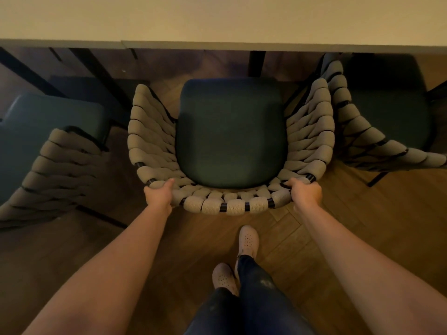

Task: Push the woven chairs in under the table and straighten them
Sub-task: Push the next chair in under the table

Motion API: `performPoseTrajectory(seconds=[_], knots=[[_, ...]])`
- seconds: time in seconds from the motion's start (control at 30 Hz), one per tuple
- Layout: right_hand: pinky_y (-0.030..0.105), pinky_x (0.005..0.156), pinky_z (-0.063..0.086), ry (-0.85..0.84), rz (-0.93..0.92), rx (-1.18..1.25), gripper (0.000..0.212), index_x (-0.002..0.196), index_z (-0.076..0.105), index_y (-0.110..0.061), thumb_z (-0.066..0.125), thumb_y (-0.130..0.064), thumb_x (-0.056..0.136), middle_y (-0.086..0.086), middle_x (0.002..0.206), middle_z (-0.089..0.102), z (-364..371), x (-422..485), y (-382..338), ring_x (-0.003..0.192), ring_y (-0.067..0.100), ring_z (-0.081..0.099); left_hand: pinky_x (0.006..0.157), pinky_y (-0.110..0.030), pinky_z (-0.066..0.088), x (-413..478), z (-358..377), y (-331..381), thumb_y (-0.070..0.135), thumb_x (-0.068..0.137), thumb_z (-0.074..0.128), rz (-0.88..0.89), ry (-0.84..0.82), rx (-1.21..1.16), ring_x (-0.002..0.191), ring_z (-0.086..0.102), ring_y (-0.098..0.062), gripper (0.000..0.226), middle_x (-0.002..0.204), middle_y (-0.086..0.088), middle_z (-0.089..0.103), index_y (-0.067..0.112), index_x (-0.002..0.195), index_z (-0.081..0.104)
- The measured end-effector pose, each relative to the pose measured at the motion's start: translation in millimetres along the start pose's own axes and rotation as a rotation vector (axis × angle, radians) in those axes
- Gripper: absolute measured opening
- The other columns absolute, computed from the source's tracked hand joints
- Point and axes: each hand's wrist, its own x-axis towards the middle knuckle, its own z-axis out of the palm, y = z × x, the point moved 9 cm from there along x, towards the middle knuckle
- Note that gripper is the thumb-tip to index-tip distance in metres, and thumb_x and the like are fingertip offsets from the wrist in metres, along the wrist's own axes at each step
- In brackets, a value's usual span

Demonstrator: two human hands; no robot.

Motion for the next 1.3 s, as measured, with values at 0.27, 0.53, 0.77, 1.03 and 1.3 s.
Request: performPoseTrajectory(seconds=[0.27, 0.53, 0.77, 1.03, 1.3], knots=[[0.034, 0.078, 0.046, -0.092, -0.086, -0.164, 0.052, 0.132, 0.045, -0.006, 0.068, -0.023, 0.089, 0.015, 0.123, 0.059, 2.0, 13.2, -24.6, 0.111, 0.031, 0.059, 0.106, -0.044, 0.041, -4.1, 16.6, 24.2, 0.035, 0.091, 0.064, 0.124, 0.020, 0.262, 0.129, 0.045, -0.036, 0.085, 0.144, -0.020, 0.040, 0.004, 0.151, 0.012], [0.039, 0.109, 0.035, -0.073, -0.440, -0.569, 0.095, 0.154, -0.005, -0.008, 0.060, -0.039, 0.093, 0.017, 0.160, 0.009, 7.6, -17.8, -27.7, 0.144, 0.034, 0.024, 0.119, -0.049, 0.010, -25.2, 21.3, 50.1, 0.043, 0.093, 0.058, 0.464, 0.058, 0.683, 0.148, 0.005, -0.034, 0.099, 0.161, -0.017, -0.002, 0.007, 0.153, -0.012], [0.048, 0.116, -0.012, -0.251, -0.909, -1.236, 0.091, 0.148, 0.037, -0.018, 0.000, -0.073, 0.085, 0.012, 0.159, 0.022, 59.6, -55.7, 2.4, 0.149, 0.032, -0.003, 0.118, -0.053, -0.007, -34.4, 57.6, 47.8, 0.056, 0.099, 0.026, 0.857, 0.010, 1.357, 0.144, -0.018, -0.042, 0.068, 0.161, -0.016, -0.008, 0.016, 0.154, 0.022], [0.047, 0.119, 0.014, -0.595, -1.114, -1.660, 0.054, 0.134, 0.049, -0.028, 0.057, -0.053, 0.087, -0.002, 0.127, 0.060, 86.6, -49.4, -4.6, 0.126, 0.019, 0.049, 0.119, -0.052, -0.005, -63.2, 99.4, 8.5, 0.089, 0.075, 0.018, 1.405, -0.521, 1.833, 0.149, 0.007, -0.027, 0.100, 0.158, -0.003, 0.027, 0.027, 0.152, 0.026], [0.023, 0.067, 0.043, -0.545, -1.114, -1.633, 0.026, 0.104, 0.057, -0.032, 0.060, -0.047, 0.083, -0.012, 0.081, 0.059, 100.0, -30.9, -14.2, 0.072, 0.007, 0.054, 0.077, -0.032, 0.054, -45.0, 118.3, 22.4, 0.040, 0.097, 0.048, 1.467, -0.652, 1.962, 0.084, 0.062, -0.014, 0.067, 0.107, 0.000, 0.063, 0.032, 0.153, 0.012]])
